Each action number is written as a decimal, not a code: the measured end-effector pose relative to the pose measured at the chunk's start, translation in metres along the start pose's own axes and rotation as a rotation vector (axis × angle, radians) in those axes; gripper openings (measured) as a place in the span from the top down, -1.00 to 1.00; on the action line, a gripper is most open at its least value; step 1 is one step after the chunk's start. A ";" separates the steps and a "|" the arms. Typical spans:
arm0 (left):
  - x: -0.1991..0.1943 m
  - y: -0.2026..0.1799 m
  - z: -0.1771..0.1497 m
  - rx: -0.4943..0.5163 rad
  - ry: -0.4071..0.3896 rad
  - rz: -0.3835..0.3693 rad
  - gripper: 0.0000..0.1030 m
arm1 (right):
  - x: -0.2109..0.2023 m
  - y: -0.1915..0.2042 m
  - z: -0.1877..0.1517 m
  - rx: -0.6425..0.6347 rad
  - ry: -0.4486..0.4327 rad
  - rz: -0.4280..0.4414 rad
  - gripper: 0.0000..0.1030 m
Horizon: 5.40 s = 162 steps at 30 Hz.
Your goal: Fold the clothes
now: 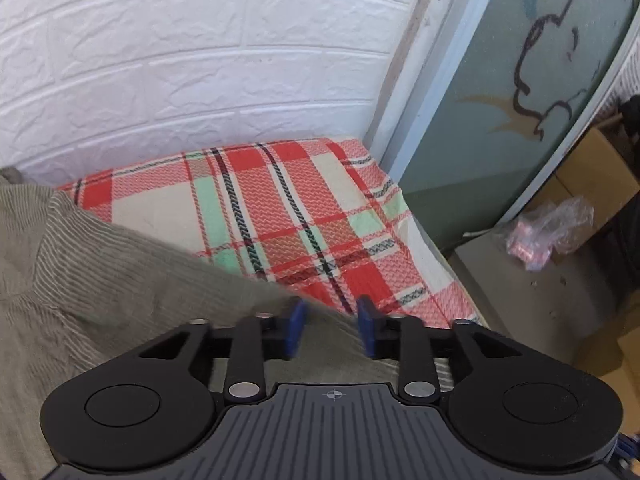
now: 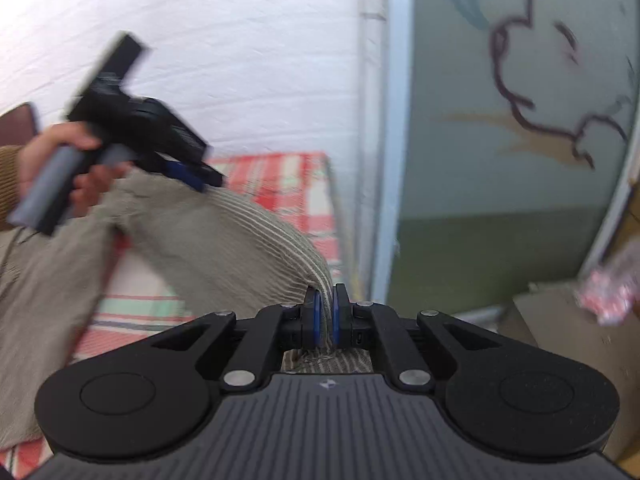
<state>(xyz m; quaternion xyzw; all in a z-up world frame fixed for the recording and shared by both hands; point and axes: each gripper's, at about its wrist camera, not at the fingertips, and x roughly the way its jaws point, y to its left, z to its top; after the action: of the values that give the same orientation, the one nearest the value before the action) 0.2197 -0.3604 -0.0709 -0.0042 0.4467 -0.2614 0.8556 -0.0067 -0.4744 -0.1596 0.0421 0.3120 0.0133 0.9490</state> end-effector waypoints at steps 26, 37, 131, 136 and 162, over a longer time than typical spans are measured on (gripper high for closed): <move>-0.102 0.051 -0.108 0.394 -0.006 0.106 -0.36 | -0.012 -0.054 -0.032 0.447 0.063 0.100 0.07; -0.081 0.030 -0.055 0.797 -0.089 0.266 -0.48 | -0.002 -0.066 -0.031 0.498 0.104 0.113 0.03; -0.033 0.089 -0.064 -0.563 -0.102 -0.262 -0.39 | 0.031 -0.100 0.003 0.438 0.085 -0.138 0.36; -0.080 0.078 -0.042 -0.320 -0.236 -0.121 -0.52 | 0.020 -0.092 0.026 0.368 -0.029 -0.061 -0.04; 0.027 0.071 0.029 0.841 0.089 0.082 -0.54 | 0.169 0.015 0.130 -0.290 0.242 0.334 -0.19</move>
<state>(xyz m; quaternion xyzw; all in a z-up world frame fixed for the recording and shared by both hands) 0.2863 -0.3180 -0.0912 0.3744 0.3376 -0.3867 0.7722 0.2063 -0.4597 -0.1543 -0.0454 0.4071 0.2195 0.8855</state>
